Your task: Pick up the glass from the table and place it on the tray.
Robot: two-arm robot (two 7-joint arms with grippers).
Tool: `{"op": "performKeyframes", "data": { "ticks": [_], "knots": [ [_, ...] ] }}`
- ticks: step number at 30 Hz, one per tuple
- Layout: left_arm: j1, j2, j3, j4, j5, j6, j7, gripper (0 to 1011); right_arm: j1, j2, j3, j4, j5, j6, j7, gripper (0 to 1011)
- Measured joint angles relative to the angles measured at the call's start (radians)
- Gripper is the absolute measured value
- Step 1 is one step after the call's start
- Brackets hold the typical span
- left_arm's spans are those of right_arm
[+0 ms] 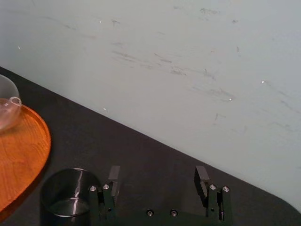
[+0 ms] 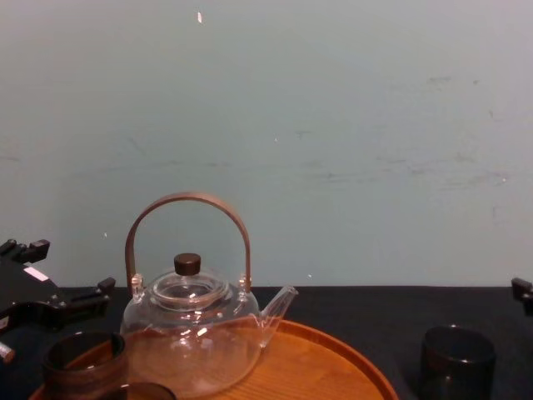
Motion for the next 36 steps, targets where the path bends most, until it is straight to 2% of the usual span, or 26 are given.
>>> {"op": "performKeyframes", "data": {
  "ticks": [14,26,36],
  "knots": [
    [0.0,0.0,0.0,0.0,0.0,0.0,0.0,1001,-0.1,0.06,0.083,-0.125,0.103,0.061,0.108,1002],
    [0.0,0.0,0.0,0.0,0.0,0.0,0.0,1001,-0.237,0.156,0.162,-0.243,0.187,0.086,0.251,1002],
    [0.0,0.0,0.0,0.0,0.0,0.0,0.0,1001,-0.331,0.224,0.207,-0.29,0.23,0.086,0.374,1002]
  ]
}}
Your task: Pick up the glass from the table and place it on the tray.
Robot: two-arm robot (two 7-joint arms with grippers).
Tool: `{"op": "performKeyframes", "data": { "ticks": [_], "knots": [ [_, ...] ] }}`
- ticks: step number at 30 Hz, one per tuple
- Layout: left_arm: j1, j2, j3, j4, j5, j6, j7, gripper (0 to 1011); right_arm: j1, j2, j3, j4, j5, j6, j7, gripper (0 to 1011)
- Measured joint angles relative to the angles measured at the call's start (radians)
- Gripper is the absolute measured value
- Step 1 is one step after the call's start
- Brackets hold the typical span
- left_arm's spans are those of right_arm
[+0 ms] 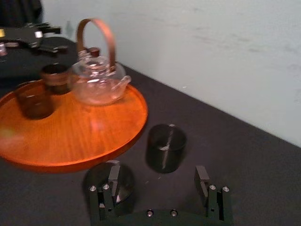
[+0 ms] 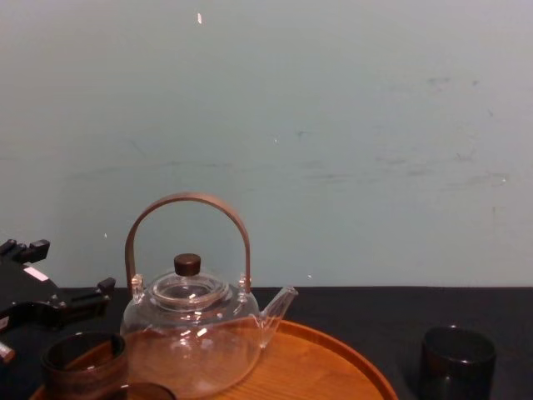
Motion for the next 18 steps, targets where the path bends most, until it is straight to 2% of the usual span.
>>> {"op": "performKeyframes", "data": {
  "ticks": [10,18],
  "knots": [
    [0.0,0.0,0.0,0.0,0.0,0.0,0.0,1001,-0.055,0.039,0.018,-0.014,0.007,-0.019,0.109,1002],
    [0.0,0.0,0.0,0.0,0.0,0.0,0.0,1001,-0.059,0.048,0.011,-0.004,-0.031,-0.03,0.166,1002]
  ]
}}
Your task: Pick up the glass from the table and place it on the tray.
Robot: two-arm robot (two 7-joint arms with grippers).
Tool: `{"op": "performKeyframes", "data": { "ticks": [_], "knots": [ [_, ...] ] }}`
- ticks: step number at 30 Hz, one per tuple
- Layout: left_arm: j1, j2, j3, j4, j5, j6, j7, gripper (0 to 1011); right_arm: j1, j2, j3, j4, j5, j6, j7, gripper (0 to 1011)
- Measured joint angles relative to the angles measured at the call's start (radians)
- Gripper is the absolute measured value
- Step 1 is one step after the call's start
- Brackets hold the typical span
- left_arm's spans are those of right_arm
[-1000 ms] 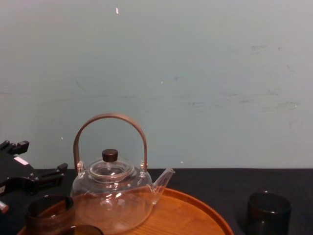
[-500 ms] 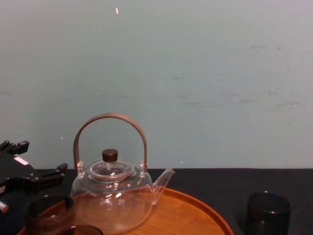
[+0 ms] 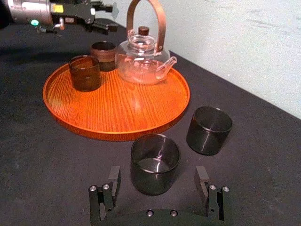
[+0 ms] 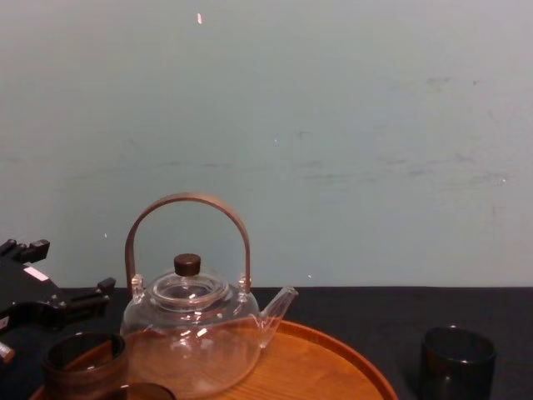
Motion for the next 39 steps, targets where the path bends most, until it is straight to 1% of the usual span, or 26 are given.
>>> {"op": "performKeyframes", "data": {
  "ticks": [9,16,17,23,24,30,39],
  "knots": [
    [0.0,0.0,0.0,0.0,0.0,0.0,0.0,1001,0.017,-0.017,-0.013,0.017,-0.028,0.004,0.008,1002],
    [0.0,0.0,0.0,0.0,0.0,0.0,0.0,1001,0.054,-0.048,-0.037,0.045,-0.052,0.032,0.001,1002],
    [0.0,0.0,0.0,0.0,0.0,0.0,0.0,1001,0.054,-0.048,-0.037,0.045,-0.052,0.032,0.001,1002],
    [0.0,0.0,0.0,0.0,0.0,0.0,0.0,1001,0.095,-0.074,-0.066,0.072,-0.061,0.057,0.004,1002],
    [0.0,0.0,0.0,0.0,0.0,0.0,0.0,1002,0.095,-0.074,-0.066,0.072,-0.061,0.057,0.004,1002],
    [0.0,0.0,0.0,0.0,0.0,0.0,0.0,1001,0.131,-0.09,-0.098,0.092,-0.069,0.074,0.017,1002],
    [0.0,0.0,0.0,0.0,0.0,0.0,0.0,1001,0.167,-0.106,-0.126,0.118,-0.074,0.099,0.019,1002]
  ]
}}
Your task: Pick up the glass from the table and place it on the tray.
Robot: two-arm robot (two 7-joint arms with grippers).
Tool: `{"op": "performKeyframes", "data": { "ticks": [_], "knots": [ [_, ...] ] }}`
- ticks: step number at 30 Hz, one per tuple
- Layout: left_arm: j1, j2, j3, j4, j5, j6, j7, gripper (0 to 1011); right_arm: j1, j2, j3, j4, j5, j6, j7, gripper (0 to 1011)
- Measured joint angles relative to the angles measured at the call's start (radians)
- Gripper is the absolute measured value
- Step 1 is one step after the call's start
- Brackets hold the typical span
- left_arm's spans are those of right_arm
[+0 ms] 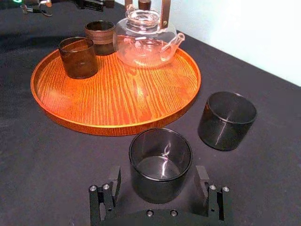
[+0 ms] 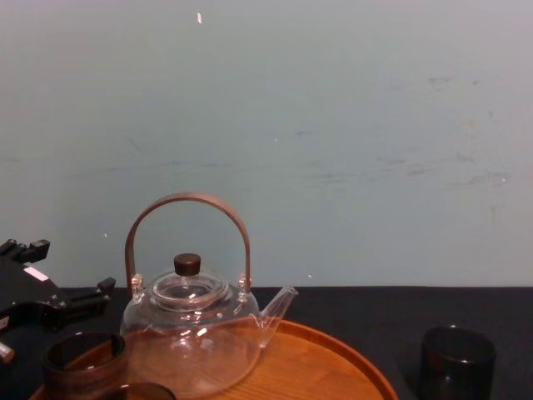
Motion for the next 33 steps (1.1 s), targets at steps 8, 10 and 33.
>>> {"op": "performKeyframes", "data": {
  "ticks": [8,10,33],
  "knots": [
    [0.0,0.0,0.0,0.0,0.0,0.0,0.0,1001,0.043,-0.02,-0.029,0.028,-0.003,0.033,-0.003,1002],
    [0.0,0.0,0.0,0.0,0.0,0.0,0.0,1001,0.05,-0.024,-0.035,0.031,-0.003,0.039,-0.003,1002],
    [0.0,0.0,0.0,0.0,0.0,0.0,0.0,1001,0.144,-0.055,-0.105,0.078,-0.023,0.098,-0.011,1002]
  ]
}}
